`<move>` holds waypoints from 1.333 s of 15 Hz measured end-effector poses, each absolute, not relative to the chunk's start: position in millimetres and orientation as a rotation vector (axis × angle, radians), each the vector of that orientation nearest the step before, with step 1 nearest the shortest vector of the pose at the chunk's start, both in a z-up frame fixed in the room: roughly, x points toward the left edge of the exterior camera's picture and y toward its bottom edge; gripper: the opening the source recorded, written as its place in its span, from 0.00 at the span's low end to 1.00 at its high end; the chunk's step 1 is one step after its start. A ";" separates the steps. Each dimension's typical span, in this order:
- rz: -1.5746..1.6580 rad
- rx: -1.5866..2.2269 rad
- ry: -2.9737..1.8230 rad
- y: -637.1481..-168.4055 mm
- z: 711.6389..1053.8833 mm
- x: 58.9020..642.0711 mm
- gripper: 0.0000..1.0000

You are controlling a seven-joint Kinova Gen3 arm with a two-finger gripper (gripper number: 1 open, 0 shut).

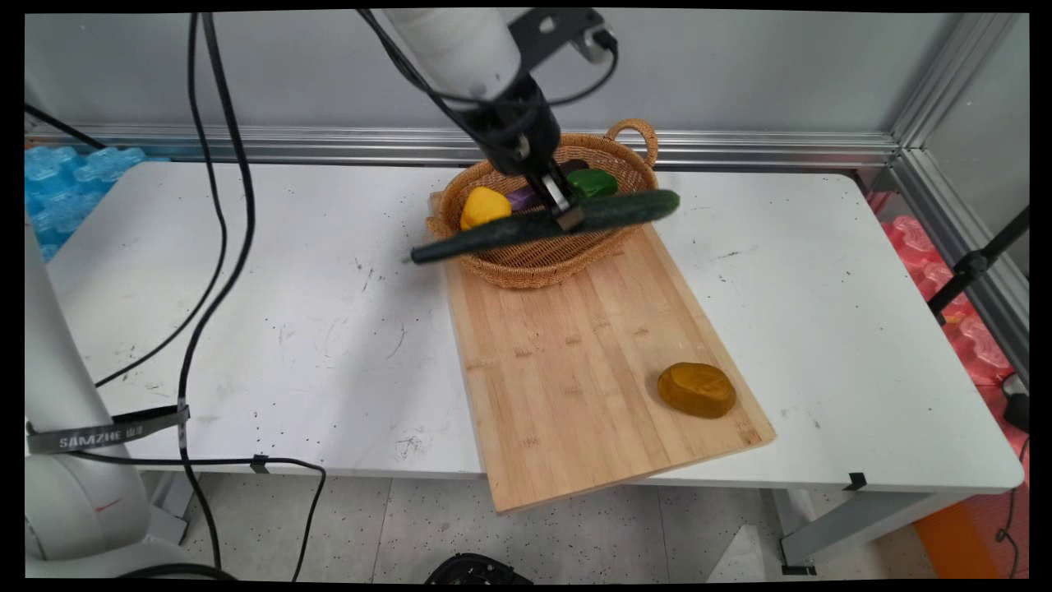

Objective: Place the picked object on the cutting board

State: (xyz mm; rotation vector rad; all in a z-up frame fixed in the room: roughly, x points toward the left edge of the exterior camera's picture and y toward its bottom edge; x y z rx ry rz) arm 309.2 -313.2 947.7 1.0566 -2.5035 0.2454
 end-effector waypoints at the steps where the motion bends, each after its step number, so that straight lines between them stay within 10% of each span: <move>1: 0.239 1.062 -2.496 -310.0 939.7 303.7 0.00; 20: 0.175 1.160 -2.464 -305.1 805.1 259.8 0.00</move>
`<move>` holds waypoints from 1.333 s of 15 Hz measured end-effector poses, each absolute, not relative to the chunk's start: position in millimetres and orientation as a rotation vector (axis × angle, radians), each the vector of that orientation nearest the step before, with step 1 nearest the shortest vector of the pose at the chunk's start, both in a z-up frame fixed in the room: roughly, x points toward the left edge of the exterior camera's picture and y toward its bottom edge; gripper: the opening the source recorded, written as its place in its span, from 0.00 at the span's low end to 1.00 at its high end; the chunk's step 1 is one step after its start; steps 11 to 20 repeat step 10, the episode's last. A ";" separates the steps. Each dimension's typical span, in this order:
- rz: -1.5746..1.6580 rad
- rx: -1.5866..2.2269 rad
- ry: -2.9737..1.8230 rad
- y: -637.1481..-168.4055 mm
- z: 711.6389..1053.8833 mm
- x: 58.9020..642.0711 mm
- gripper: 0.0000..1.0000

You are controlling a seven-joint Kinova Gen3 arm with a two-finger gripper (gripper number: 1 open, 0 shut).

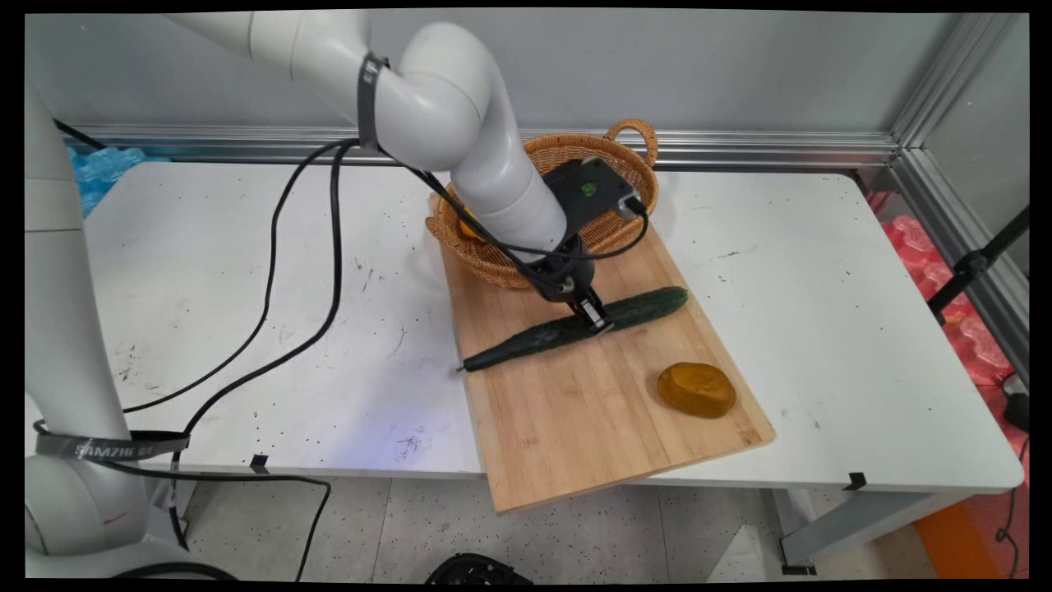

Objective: Place the picked object on the cutting board

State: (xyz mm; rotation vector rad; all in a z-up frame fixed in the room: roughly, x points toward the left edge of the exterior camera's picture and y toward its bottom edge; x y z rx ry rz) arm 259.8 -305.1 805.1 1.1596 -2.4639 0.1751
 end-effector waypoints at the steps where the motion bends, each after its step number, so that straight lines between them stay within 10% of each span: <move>1: 0.173 1.163 -2.463 -304.4 801.3 259.1 0.00; 2: 0.171 1.164 -2.463 -303.3 797.3 258.6 0.00; 3: 0.169 1.162 -2.464 -302.3 794.5 258.1 1.00; 20: 0.152 1.139 -2.457 -296.5 792.2 258.2 1.00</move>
